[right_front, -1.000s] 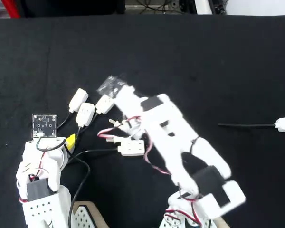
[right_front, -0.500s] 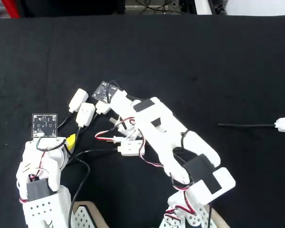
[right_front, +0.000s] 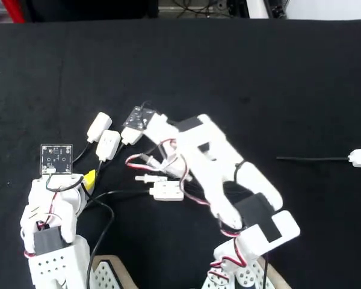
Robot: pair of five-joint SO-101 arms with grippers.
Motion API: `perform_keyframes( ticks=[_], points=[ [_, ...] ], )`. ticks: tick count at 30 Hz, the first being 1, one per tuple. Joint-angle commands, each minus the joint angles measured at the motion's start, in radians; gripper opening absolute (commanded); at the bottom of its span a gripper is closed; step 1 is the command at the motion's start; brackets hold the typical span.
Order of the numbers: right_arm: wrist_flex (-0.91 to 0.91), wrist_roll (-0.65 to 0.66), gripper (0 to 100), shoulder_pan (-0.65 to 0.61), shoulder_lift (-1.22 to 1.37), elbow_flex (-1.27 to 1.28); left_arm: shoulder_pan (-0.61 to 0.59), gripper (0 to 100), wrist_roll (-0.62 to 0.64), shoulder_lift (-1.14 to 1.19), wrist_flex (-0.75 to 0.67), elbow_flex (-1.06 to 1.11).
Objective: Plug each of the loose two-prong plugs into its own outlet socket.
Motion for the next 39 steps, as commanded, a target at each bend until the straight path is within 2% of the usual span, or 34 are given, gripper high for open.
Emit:
perform_keyframes(
  ticks=[1,5,9,13,20,25,29,33,36,39],
  points=[
    [0.106,0.167,1.1,0.080,-0.021,-0.137,-0.002,32,-0.005,0.000,-0.012,0.018],
    [0.269,0.347,1.1,0.140,-0.016,-0.314,-0.002,32,-0.006,0.000,-0.012,0.018],
    [0.411,0.466,1.1,0.210,-0.012,-0.503,-0.001,32,-0.006,0.000,-0.012,0.018],
    [0.493,0.512,1.1,0.226,0.079,-0.610,0.001,32,-0.006,0.000,-0.012,0.018],
    [0.482,0.555,1.7,0.169,0.386,-0.727,0.001,32,-0.006,0.000,-0.012,0.018],
    [0.534,0.529,13.3,0.207,0.487,-0.869,0.001,32,-0.006,0.000,-0.012,0.018],
    [0.566,0.465,13.9,0.249,0.486,-0.929,0.001,32,-0.006,0.000,-0.012,0.018],
    [0.620,0.324,13.8,0.279,0.486,-1.015,0.001,32,-0.006,0.000,-0.012,0.018],
    [0.690,0.124,13.7,0.299,0.486,-1.058,0.001,32,-0.006,0.000,-0.012,0.018],
    [0.690,-0.175,10.3,0.348,0.486,-1.020,-0.001,32,-0.006,0.000,-0.012,0.018]
  ],
)
